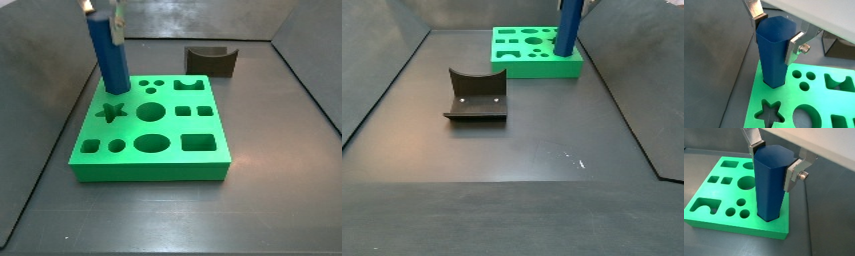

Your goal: Insert the hexagon object.

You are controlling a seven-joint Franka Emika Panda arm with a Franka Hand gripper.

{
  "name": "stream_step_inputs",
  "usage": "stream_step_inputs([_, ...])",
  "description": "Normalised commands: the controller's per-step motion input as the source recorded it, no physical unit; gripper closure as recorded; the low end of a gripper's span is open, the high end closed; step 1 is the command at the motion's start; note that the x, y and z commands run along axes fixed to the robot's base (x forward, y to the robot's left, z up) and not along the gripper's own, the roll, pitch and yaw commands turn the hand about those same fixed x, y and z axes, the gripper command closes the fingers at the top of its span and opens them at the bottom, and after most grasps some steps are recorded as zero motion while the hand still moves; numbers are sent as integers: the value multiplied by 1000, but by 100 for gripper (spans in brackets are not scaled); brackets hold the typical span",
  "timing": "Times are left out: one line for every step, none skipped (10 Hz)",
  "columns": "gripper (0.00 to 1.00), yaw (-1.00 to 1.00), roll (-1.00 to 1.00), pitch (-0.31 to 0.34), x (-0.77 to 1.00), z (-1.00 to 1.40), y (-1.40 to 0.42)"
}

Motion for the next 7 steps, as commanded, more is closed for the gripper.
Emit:
stream_step_inputs([100, 0, 71, -91, 0, -409, 0])
stream_step_inputs([100, 0, 33, -84, 3, -380, 0])
stream_step_inputs([100, 0, 26, -73, 0, -311, 0])
stream_step_inputs([100, 0, 44, -86, 0, -317, 0])
stream_step_inputs([100, 0, 0, -177, -40, -320, 0])
stream_step_inputs([100, 0, -17, -116, -49, -86, 0])
stream_step_inputs([100, 0, 0, 0, 0, 0, 0])
